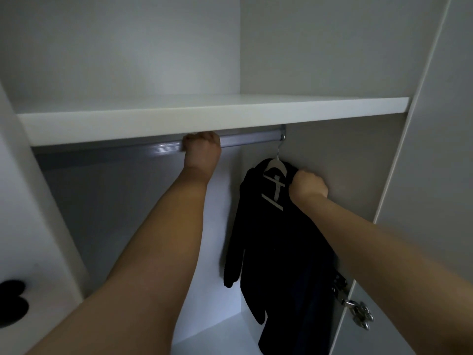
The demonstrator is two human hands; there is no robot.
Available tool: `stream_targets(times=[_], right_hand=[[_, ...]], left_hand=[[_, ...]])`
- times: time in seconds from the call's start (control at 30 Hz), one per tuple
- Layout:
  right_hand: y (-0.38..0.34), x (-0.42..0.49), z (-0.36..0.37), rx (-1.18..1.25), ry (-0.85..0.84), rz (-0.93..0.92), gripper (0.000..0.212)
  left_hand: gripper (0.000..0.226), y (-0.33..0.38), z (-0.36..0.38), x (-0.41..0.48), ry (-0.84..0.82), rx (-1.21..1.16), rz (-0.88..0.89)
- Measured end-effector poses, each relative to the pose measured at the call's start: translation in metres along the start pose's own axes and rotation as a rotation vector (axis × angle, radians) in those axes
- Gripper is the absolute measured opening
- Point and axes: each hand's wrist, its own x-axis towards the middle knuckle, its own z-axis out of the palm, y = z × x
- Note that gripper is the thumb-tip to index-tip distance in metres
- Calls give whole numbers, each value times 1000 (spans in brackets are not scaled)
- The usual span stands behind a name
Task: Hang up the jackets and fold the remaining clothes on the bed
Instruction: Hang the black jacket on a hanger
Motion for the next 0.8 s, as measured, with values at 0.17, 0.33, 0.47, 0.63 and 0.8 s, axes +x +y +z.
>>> stream_targets(times=[0.17, 0.33, 0.47, 0.63, 0.8], right_hand=[[4, -1, 4, 33, -4, -30, 46], [7, -5, 11, 76, -1, -74, 49], [7, -8, 11, 86, -11, -178, 45], [6, -14, 8, -6, -48, -212, 48], [3, -17, 4, -25, 41, -252, 50]], left_hand=[[55, 0, 1, 1, -16, 53, -14], [44, 1, -4, -2, -105, 51, 20], [37, 1, -11, -3, -165, 58, -14], [45, 2, -14, -11, -226, 67, -36], [48, 2, -24, -24, -178, -74, -62]])
